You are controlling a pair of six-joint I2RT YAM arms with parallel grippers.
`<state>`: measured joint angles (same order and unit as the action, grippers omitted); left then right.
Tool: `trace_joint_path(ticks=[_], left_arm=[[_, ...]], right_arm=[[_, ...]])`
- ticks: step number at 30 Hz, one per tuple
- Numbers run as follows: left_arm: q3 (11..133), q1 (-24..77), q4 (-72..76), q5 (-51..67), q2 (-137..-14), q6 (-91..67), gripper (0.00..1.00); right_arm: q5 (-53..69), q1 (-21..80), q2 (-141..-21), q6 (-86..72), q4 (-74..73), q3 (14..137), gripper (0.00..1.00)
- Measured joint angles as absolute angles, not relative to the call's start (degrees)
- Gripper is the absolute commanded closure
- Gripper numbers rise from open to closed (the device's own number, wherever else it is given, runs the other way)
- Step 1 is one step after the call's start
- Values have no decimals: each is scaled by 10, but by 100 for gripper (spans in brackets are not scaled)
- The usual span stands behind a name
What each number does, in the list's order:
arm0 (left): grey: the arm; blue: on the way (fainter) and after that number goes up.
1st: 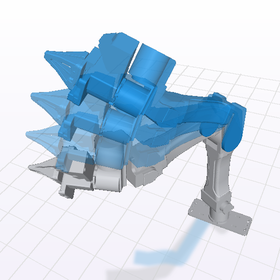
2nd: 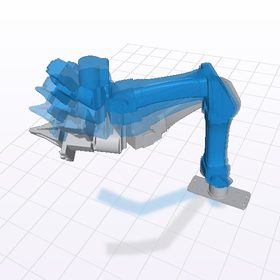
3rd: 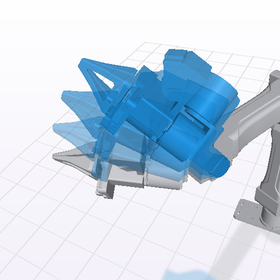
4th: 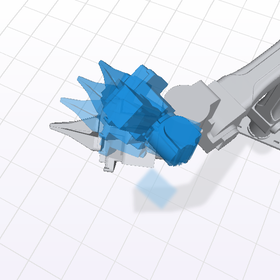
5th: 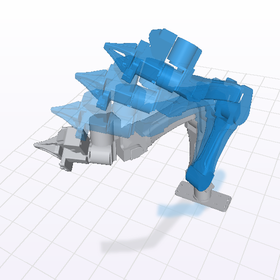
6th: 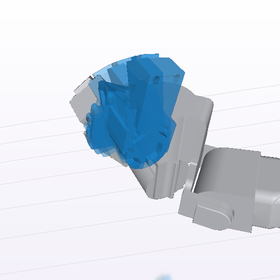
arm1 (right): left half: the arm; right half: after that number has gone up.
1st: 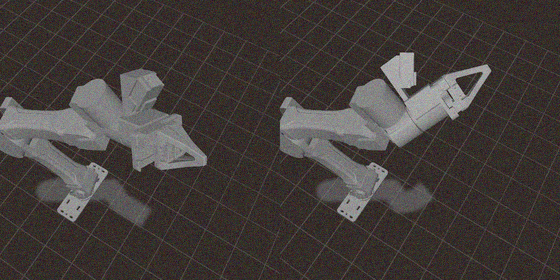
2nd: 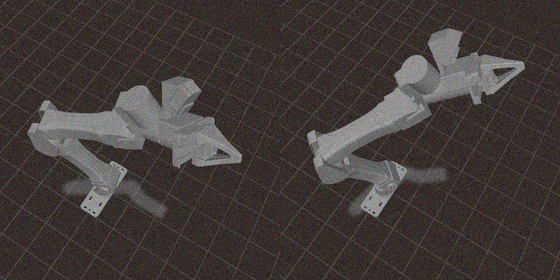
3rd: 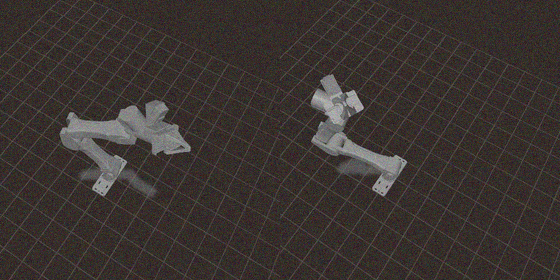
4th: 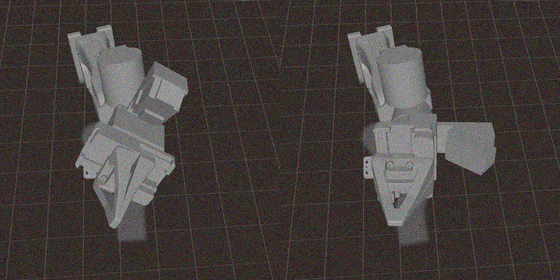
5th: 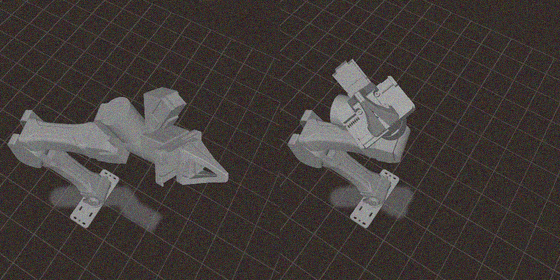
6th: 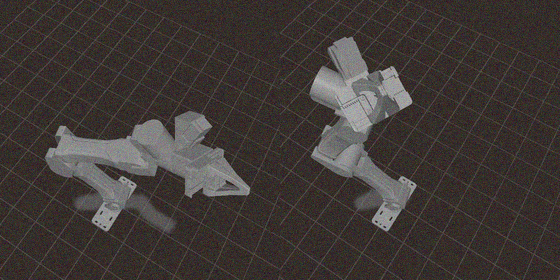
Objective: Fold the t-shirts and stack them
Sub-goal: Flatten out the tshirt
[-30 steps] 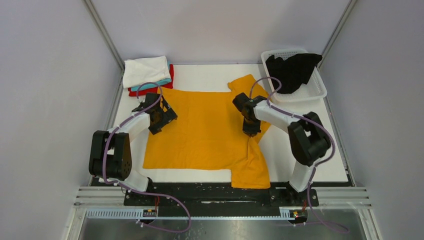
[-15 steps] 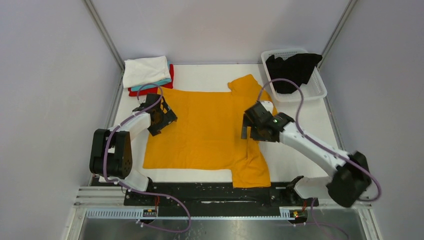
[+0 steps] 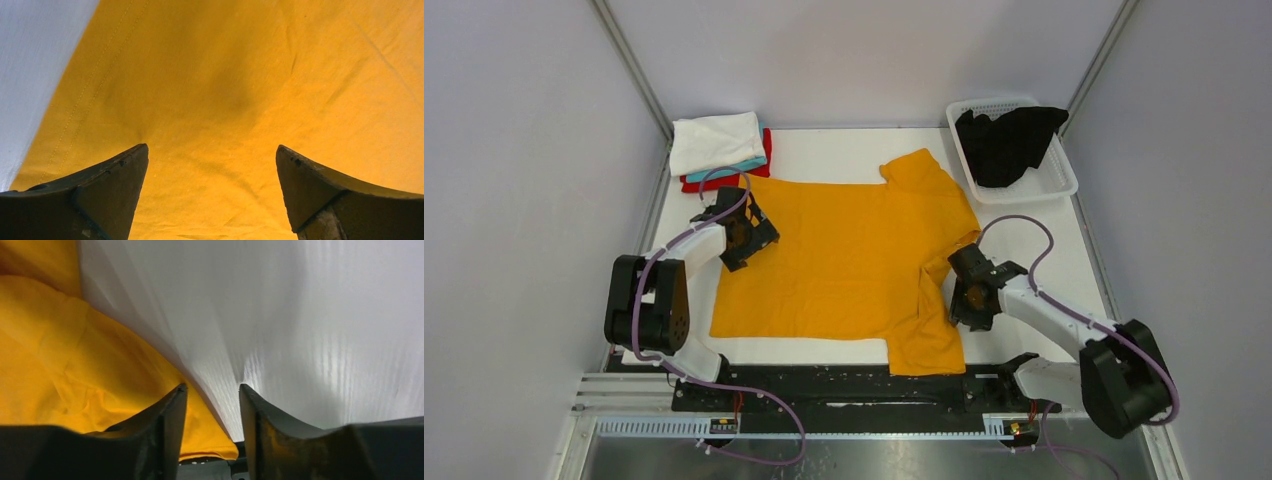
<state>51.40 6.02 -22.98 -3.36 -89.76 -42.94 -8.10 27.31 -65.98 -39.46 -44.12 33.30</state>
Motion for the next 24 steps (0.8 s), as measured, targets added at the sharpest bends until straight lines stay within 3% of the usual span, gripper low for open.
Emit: trace_joint_path(ticks=[5, 15, 24], left_arm=[[514, 60, -230, -32, -902, -429, 1], [514, 60, -230, -32, -909, -429, 1], [514, 60, -230, -32, -912, -429, 1]], right_arm=[[-60, 273, -728, -382, -410, 351, 52], [-28, 273, -711, -372, -394, 354, 51], [-22, 279, -739, -369, -387, 357, 58]])
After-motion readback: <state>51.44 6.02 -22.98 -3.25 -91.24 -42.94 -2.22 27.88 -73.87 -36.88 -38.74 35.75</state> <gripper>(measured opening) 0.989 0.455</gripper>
